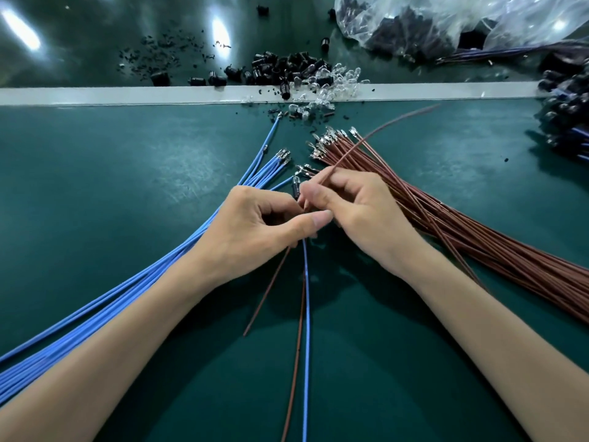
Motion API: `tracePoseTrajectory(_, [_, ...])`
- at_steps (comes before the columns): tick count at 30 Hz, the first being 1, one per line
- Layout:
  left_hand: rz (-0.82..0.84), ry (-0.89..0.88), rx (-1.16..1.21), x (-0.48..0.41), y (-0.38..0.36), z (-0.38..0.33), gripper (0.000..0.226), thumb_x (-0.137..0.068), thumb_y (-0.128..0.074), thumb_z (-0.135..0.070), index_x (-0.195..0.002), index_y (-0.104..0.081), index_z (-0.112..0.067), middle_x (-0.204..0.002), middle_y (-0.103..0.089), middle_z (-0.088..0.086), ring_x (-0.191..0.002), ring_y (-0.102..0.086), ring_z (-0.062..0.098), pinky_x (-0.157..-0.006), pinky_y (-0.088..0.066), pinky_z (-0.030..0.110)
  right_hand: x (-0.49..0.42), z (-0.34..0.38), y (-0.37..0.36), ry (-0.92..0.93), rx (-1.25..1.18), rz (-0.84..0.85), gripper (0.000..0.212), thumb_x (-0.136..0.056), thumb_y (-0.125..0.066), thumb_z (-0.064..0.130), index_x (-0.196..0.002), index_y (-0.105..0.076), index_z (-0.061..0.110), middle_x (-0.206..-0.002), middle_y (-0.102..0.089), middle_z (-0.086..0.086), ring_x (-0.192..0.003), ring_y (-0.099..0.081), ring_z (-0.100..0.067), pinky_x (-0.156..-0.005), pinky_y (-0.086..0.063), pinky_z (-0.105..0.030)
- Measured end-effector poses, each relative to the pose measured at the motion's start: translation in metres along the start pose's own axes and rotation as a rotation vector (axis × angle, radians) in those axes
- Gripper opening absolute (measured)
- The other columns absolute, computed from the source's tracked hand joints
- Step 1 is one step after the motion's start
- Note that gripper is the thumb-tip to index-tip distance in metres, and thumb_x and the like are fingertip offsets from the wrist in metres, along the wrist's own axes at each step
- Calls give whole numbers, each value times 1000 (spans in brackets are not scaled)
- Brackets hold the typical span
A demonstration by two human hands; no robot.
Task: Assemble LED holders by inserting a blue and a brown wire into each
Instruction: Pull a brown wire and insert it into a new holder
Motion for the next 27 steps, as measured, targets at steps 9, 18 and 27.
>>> tracePoseTrajectory(9, [7, 14, 2, 1, -1, 0, 33, -78, -63, -46, -61, -69, -20, -47, -36, 9, -46, -27, 11, -44, -19, 20, -2, -3, 7, -49, -214, -41, 26, -94, -53, 20, -73, -61, 8, -59, -56, 4, -51, -46, -4, -51, -36, -15])
tracePoseTrajectory(18, [-9, 34, -1, -1, -1, 1, 31, -76, -62, -48, -59, -68, -23, -49, -42, 13, -45, -29, 9, -43, -22, 16, -4, -4, 13, -65, -375, -124, 23, -95, -54, 16, -73, -59, 11, -62, -58, 8, -53, -44, -6, -50, -35, -16])
tracePoseTrajectory(27, [-17, 39, -5, -2, -1, 3, 30, -74, -63, -48, -61, -70, -22, -53, -50, 17, -47, -33, 8, -44, -25, 14, -5, -7, 13, -94, -509, -143, 21, -95, -52, 21, -78, -62, 13, -68, -60, 4, -54, -45, -9, -49, -35, -17])
Point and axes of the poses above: each hand's wrist, its own x-axis away from the middle knuckle, its own y-axis out of the back of the hand, z = x × y, the point moved 4 cm from there along -x, towards the middle knuckle
